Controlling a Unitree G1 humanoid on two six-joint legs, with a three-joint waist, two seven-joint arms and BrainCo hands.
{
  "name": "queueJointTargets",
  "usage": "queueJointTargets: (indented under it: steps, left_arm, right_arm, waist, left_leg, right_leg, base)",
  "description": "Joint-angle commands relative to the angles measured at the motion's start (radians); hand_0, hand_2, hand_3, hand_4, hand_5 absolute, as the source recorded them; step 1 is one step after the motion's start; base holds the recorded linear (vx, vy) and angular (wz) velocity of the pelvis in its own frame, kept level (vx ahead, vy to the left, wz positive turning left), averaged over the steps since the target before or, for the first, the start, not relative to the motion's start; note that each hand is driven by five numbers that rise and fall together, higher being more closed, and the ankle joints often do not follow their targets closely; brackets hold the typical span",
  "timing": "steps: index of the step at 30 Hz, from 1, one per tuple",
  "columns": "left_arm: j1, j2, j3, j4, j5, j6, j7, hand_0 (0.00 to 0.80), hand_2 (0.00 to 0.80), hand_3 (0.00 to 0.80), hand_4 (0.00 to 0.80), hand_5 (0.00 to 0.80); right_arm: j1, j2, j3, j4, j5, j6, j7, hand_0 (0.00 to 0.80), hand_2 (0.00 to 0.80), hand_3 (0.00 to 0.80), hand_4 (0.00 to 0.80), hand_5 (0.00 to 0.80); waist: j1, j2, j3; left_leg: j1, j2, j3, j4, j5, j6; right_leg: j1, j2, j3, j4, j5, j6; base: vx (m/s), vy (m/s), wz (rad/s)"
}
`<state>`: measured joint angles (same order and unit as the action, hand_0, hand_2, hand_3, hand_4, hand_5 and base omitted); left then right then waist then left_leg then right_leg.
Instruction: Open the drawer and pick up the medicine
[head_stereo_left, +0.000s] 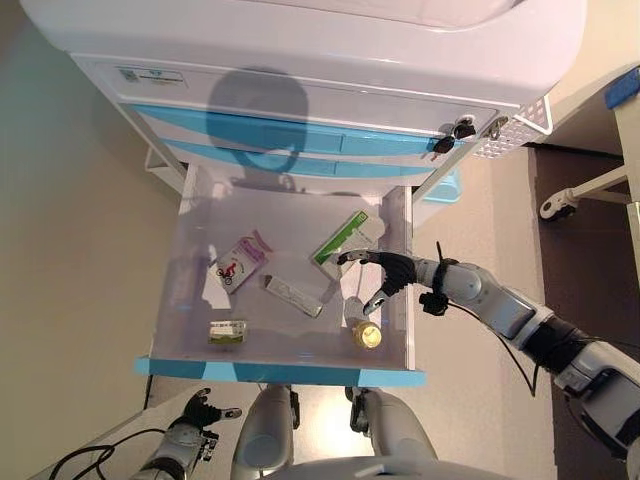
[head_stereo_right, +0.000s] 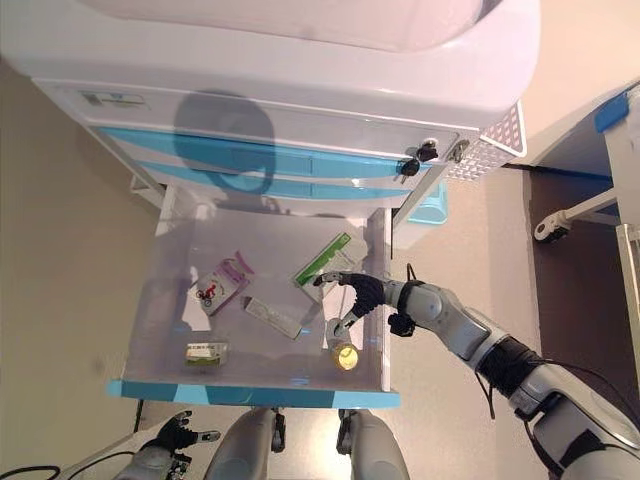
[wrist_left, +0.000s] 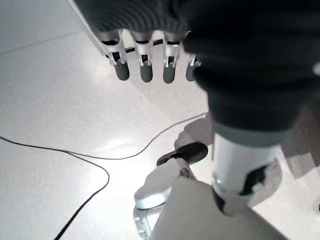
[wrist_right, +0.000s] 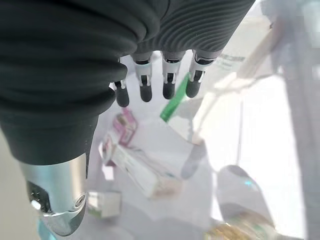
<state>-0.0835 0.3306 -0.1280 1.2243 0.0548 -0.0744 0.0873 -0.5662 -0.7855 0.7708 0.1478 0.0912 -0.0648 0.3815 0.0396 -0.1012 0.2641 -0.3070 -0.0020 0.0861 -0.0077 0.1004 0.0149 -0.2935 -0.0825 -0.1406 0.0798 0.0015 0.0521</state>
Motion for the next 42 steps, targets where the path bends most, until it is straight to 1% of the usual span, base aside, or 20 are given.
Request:
queueJointTargets:
  steps: [1, 2, 4, 6, 11, 15, 16, 18, 20, 21, 22, 25, 26, 27, 28, 29, 30, 33, 37, 42]
  left_arm:
    - [0.010, 0.012, -0.005, 0.010, -0.005, 0.001, -0.011, 0.000, 0.000, 0.000, 0.000, 0.000]
    - [0.010, 0.012, -0.005, 0.009, -0.005, 0.001, -0.011, 0.000, 0.000, 0.000, 0.000, 0.000]
    - [0.006, 0.015, 0.001, 0.010, -0.001, -0.002, -0.018, 0.000, 0.000, 0.000, 0.000, 0.000]
    - [0.003, 0.015, 0.007, 0.007, -0.003, -0.001, -0.020, 0.000, 0.000, 0.000, 0.000, 0.000]
    - [-0.005, 0.015, 0.015, 0.002, -0.007, 0.000, -0.018, 0.000, 0.000, 0.000, 0.000, 0.000]
    - [-0.013, 0.012, 0.014, -0.003, -0.010, 0.004, -0.010, 0.000, 0.000, 0.000, 0.000, 0.000]
    - [-0.012, 0.013, 0.014, -0.003, -0.010, 0.004, -0.010, 0.000, 0.000, 0.000, 0.000, 0.000]
    - [-0.014, 0.010, 0.008, -0.007, -0.010, 0.006, -0.005, 0.000, 0.000, 0.000, 0.000, 0.000]
    - [-0.013, 0.008, 0.005, -0.008, -0.010, 0.006, -0.001, 0.000, 0.000, 0.000, 0.000, 0.000]
    - [-0.015, 0.007, 0.002, -0.009, -0.011, 0.009, 0.005, 0.000, 0.000, 0.000, 0.000, 0.000]
    - [-0.015, 0.008, 0.002, -0.009, -0.011, 0.009, 0.005, 0.000, 0.000, 0.000, 0.000, 0.000]
    - [-0.020, 0.008, -0.003, -0.007, -0.009, 0.012, 0.016, 0.000, 0.000, 0.000, 0.000, 0.000]
    - [-0.020, 0.008, -0.003, -0.007, -0.009, 0.011, 0.017, 0.000, 0.000, 0.000, 0.000, 0.000]
    - [-0.019, 0.006, -0.006, -0.006, -0.009, 0.013, 0.021, 0.000, 0.000, 0.000, 0.000, 0.000]
    - [-0.018, 0.006, -0.007, -0.006, -0.009, 0.013, 0.021, 0.000, 0.000, 0.000, 0.000, 0.000]
    - [-0.019, 0.006, -0.009, -0.006, -0.009, 0.015, 0.025, 0.000, 0.000, 0.000, 0.000, 0.000]
    - [-0.024, 0.003, -0.016, -0.004, -0.010, 0.017, 0.032, 0.000, 0.000, 0.000, 0.000, 0.000]
    - [-0.026, -0.003, -0.030, 0.002, -0.010, 0.018, 0.046, 0.000, 0.000, 0.000, 0.000, 0.000]
    - [-0.030, -0.010, -0.038, 0.004, -0.016, 0.018, 0.058, 0.000, 0.000, 0.000, 0.000, 0.000]
    - [-0.029, -0.014, -0.043, 0.005, -0.017, 0.017, 0.062, 0.000, 0.000, 0.000, 0.000, 0.000]
  right_arm:
    - [0.007, -0.038, 0.056, -0.128, -0.010, -0.025, 0.061, 0.000, 0.000, 0.000, 0.000, 0.000]
    - [0.007, -0.039, 0.056, -0.129, -0.010, -0.024, 0.061, 0.000, 0.000, 0.000, 0.000, 0.000]
    - [0.008, -0.077, 0.077, -0.170, -0.075, -0.034, 0.091, 0.000, 0.000, 0.000, 0.000, 0.000]
    - [0.000, -0.094, 0.093, -0.202, -0.121, -0.038, 0.115, 0.000, 0.000, 0.000, 0.000, 0.000]
    - [0.025, -0.094, 0.101, -0.239, -0.160, -0.045, 0.140, 0.000, 0.000, 0.000, 0.000, 0.000]
    - [0.073, -0.039, 0.091, -0.211, -0.212, -0.044, 0.135, 0.000, 0.000, 0.000, 0.000, 0.000]
    - [0.074, -0.037, 0.091, -0.209, -0.213, -0.045, 0.134, 0.000, 0.000, 0.000, 0.000, 0.000]
    - [0.098, 0.018, 0.081, -0.155, -0.262, -0.050, 0.101, 0.000, 0.000, 0.000, 0.000, 0.000]
    - [0.109, 0.037, 0.073, -0.131, -0.274, -0.050, 0.088, 0.000, 0.000, 0.000, 0.000, 0.000]
    - [0.123, 0.070, 0.060, -0.087, -0.322, -0.053, 0.051, 0.000, 0.000, 0.000, 0.000, 0.000]
    - [0.123, 0.073, 0.061, -0.084, -0.325, -0.055, 0.049, 0.000, 0.000, 0.000, 0.000, 0.000]
    - [0.146, 0.125, 0.051, -0.014, -0.417, -0.062, 0.003, 0.000, 0.000, 0.000, 0.000, 0.000]
    - [0.146, 0.128, 0.052, -0.010, -0.419, -0.065, 0.000, 0.000, 0.000, 0.000, 0.000, 0.000]
    - [0.160, 0.153, 0.047, 0.036, -0.464, -0.065, -0.033, 0.000, 0.000, 0.000, 0.000, 0.000]
    - [0.160, 0.156, 0.048, 0.040, -0.466, -0.067, -0.036, 0.000, 0.000, 0.000, 0.000, 0.000]
    - [0.161, 0.171, 0.048, 0.066, -0.500, -0.066, -0.057, 0.000, 0.000, 0.000, 0.000, 0.000]
    - [0.160, 0.197, 0.053, 0.121, -0.554, -0.063, -0.092, 0.000, 0.000, 0.000, 0.000, 0.000]
    - [0.149, 0.257, 0.063, 0.211, -0.628, -0.058, -0.153, 0.000, 0.000, 0.000, 0.000, 0.000]
    - [0.140, 0.289, 0.062, 0.251, -0.671, -0.050, -0.191, 0.000, 0.000, 0.000, 0.000, 0.000]
    - [0.146, 0.301, 0.051, 0.257, -0.659, -0.047, -0.205, 0.000, 0.000, 0.000, 0.000, 0.000]
  waist:
    - [-0.006, -0.026, -0.042]
    - [-0.006, -0.025, -0.042]
    - [-0.009, -0.027, -0.039]
    - [-0.011, -0.027, -0.037]
    - [-0.015, -0.031, -0.029]
    - [-0.017, -0.032, -0.018]
    - [-0.016, -0.033, -0.019]
    - [-0.018, -0.030, -0.014]
    - [-0.018, -0.027, -0.012]
    - [-0.019, -0.023, -0.010]
    - [-0.019, -0.024, -0.010]
    - [-0.021, -0.018, -0.008]
    - [-0.020, -0.018, -0.009]
    - [-0.021, -0.014, -0.006]
    - [-0.021, -0.015, -0.007]
    - [-0.022, -0.013, -0.006]
    - [-0.020, -0.008, -0.004]
    - [-0.020, -0.005, -0.003]
    - [-0.020, -0.003, -0.003]
    - [-0.022, -0.001, -0.001]
  left_leg:
    - [-0.023, -0.031, 0.018, 0.011, -0.011, -0.005]
    - [-0.023, -0.031, 0.018, 0.011, -0.011, -0.005]
    - [-0.022, -0.031, 0.021, 0.010, -0.012, -0.005]
    - [-0.023, -0.031, 0.022, 0.010, -0.013, -0.005]
    - [-0.027, -0.031, 0.022, 0.011, -0.011, -0.005]
    - [-0.036, -0.030, 0.022, 0.010, -0.008, -0.004]
    - [-0.036, -0.030, 0.022, 0.010, -0.008, -0.004]
    - [-0.041, -0.031, 0.023, 0.012, -0.007, -0.003]
    - [-0.042, -0.031, 0.022, 0.012, -0.006, -0.002]
    - [-0.046, -0.032, 0.022, 0.011, -0.005, -0.002]
    - [-0.046, -0.032, 0.023, 0.011, -0.005, -0.002]
    - [-0.051, -0.034, 0.023, 0.010, -0.003, 0.000]
    - [-0.051, -0.034, 0.023, 0.010, -0.003, 0.000]
    - [-0.052, -0.036, 0.023, 0.010, -0.002, 0.000]
    - [-0.052, -0.036, 0.023, 0.010, -0.002, 0.001]
    - [-0.053, -0.037, 0.023, 0.010, -0.001, 0.001]
    - [-0.054, -0.039, 0.022, 0.010, 0.000, 0.001]
    - [-0.056, -0.041, 0.019, 0.008, 0.002, 0.002]
    - [-0.057, -0.043, 0.019, 0.006, 0.003, 0.002]
    - [-0.056, -0.045, 0.019, 0.007, 0.004, 0.003]
  right_leg:
    - [-0.081, -0.028, 0.040, -0.020, 0.144, 0.048]
    - [-0.081, -0.028, 0.040, -0.020, 0.144, 0.048]
    - [-0.081, -0.028, 0.042, -0.020, 0.145, 0.050]
    - [-0.084, -0.028, 0.044, -0.020, 0.145, 0.050]
    - [-0.087, -0.026, 0.047, -0.021, 0.146, 0.049]
    - [-0.093, -0.025, 0.050, -0.025, 0.151, 0.050]
    - [-0.094, -0.025, 0.050, -0.025, 0.151, 0.050]
    - [-0.099, -0.026, 0.054, -0.025, 0.155, 0.051]
    - [-0.101, -0.026, 0.055, -0.025, 0.157, 0.051]
    - [-0.105, -0.027, 0.055, -0.026, 0.160, 0.052]
    - [-0.105, -0.027, 0.055, -0.026, 0.160, 0.052]
    - [-0.113, -0.030, 0.057, -0.025, 0.165, 0.053]
    - [-0.113, -0.030, 0.057, -0.025, 0.166, 0.053]
    - [-0.114, -0.030, 0.059, -0.026, 0.167, 0.053]
    - [-0.114, -0.030, 0.059, -0.026, 0.167, 0.053]
    - [-0.115, -0.031, 0.060, -0.025, 0.167, 0.053]
    - [-0.117, -0.032, 0.060, -0.024, 0.167, 0.053]
    - [-0.120, -0.034, 0.060, -0.025, 0.169, 0.053]
    - [-0.120, -0.034, 0.060, -0.026, 0.171, 0.054]
    - [-0.121, -0.034, 0.060, -0.025, 0.172, 0.055]
  base:
    - [0.000, 0.000, 0.00]
    - [0.000, 0.000, 0.00]
    - [0.000, 0.000, 0.00]
    - [-0.006, 0.003, -0.05]
    - [-0.015, -0.004, -0.06]
    - [-0.013, -0.001, -0.02]
    - [-0.023, 0.005, -0.03]
    - [-0.031, 0.012, -0.02]
    - [0.000, 0.000, 0.00]
    - [0.000, 0.000, 0.00]
    - [-0.033, 0.019, -0.01]
    - [0.000, 0.000, 0.00]
    - [0.000, 0.000, 0.00]
    - [0.000, 0.000, 0.00]
    - [0.000, 0.000, 0.00]
    - [0.000, 0.000, 0.00]
    - [0.000, 0.000, 0.00]
    - [0.000, 0.000, 0.00]
    - [0.000, 0.000, 0.00]
    - [0.000, 0.000, 0.00]
